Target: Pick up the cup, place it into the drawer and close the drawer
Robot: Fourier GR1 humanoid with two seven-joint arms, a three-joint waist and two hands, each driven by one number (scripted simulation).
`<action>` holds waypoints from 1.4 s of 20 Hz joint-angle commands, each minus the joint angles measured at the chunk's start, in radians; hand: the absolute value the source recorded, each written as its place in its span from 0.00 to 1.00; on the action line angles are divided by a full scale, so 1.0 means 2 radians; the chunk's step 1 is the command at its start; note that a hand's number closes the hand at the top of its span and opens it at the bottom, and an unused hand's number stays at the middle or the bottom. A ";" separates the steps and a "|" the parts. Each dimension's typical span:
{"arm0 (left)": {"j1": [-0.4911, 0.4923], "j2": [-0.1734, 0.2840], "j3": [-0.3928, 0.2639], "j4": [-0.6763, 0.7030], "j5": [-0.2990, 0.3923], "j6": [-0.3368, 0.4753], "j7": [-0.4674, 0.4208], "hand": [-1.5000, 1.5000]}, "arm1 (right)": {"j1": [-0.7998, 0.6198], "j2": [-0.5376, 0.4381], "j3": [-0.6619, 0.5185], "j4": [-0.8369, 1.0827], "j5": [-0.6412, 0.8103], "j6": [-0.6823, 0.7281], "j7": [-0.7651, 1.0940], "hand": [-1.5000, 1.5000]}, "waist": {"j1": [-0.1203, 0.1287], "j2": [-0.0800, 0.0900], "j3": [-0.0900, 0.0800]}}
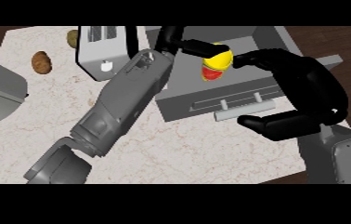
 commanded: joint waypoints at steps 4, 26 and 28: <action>0.004 0.000 0.020 -0.024 0.062 0.009 -0.067 0.00 | 0.012 -0.047 0.058 0.013 -0.032 0.108 0.040 1.00 | 0.020 -0.007 -0.001; 0.068 0.018 0.042 -0.058 0.097 -0.008 -0.110 0.00 | 0.000 -0.067 0.188 0.303 0.380 -0.006 -0.103 0.00 | 0.132 -0.022 0.001; 0.098 0.027 0.042 -0.074 0.095 -0.013 -0.118 0.00 | -0.018 -0.047 0.194 0.359 0.401 -0.030 -0.117 1.00 | 0.132 -0.023 0.000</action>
